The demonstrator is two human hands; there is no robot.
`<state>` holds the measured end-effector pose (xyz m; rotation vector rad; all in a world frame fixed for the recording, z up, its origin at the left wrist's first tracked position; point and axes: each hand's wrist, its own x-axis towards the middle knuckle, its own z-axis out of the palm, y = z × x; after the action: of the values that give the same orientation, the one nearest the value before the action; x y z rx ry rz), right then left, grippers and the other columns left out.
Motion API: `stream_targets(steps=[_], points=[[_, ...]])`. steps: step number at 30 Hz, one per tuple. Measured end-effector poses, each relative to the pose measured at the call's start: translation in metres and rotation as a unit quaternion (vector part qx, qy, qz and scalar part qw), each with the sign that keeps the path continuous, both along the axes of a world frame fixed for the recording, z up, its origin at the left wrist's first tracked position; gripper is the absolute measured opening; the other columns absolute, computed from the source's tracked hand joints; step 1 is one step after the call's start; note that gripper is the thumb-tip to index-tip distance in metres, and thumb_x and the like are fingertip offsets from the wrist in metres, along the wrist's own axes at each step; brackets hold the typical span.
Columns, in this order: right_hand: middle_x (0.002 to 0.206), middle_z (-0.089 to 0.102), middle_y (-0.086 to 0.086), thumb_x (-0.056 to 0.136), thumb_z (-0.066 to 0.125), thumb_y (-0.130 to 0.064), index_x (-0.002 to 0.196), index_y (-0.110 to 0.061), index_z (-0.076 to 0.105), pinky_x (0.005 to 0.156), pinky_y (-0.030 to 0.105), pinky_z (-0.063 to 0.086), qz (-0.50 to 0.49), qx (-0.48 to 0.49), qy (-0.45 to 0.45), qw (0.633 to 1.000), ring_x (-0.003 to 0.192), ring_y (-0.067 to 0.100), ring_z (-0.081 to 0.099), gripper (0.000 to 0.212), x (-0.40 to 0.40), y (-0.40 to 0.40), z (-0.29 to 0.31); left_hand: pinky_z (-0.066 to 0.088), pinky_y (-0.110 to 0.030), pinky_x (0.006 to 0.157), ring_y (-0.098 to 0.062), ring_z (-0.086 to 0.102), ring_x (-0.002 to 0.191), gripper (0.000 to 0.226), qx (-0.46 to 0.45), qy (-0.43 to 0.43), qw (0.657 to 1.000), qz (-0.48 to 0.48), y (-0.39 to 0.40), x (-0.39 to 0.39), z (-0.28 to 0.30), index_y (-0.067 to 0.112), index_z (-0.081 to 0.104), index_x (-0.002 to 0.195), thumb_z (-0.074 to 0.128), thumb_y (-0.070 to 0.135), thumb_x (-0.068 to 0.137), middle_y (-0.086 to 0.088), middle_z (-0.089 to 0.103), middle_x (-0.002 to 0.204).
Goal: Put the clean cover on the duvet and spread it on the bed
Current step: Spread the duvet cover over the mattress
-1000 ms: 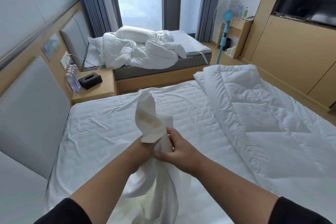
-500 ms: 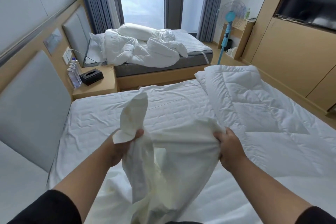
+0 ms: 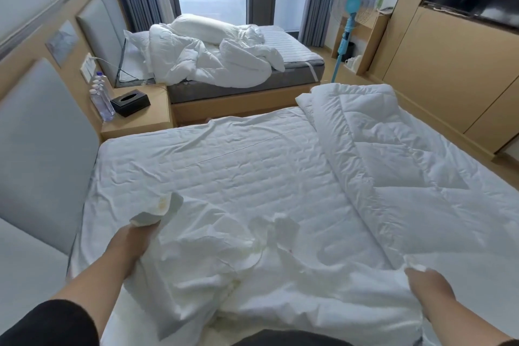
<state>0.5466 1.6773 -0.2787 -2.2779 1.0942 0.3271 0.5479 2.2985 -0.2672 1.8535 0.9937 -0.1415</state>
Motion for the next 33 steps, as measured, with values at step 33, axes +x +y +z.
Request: stream_targets(steps=[33], points=[[0.110,0.075,-0.014,0.084,0.073,-0.034,0.117,-0.039,0.070,0.093,0.038,0.058,0.390,0.345,-0.198,0.830,0.105,0.006,0.069,0.033,0.002,0.273,0.136,0.058,-0.027,0.084,-0.017,0.070,0.110,0.048,-0.339,-0.094,0.885,-0.304,-0.189,0.001,0.147,0.031,0.079,0.106,0.075,0.062,0.069,-0.002,0.074,0.118]])
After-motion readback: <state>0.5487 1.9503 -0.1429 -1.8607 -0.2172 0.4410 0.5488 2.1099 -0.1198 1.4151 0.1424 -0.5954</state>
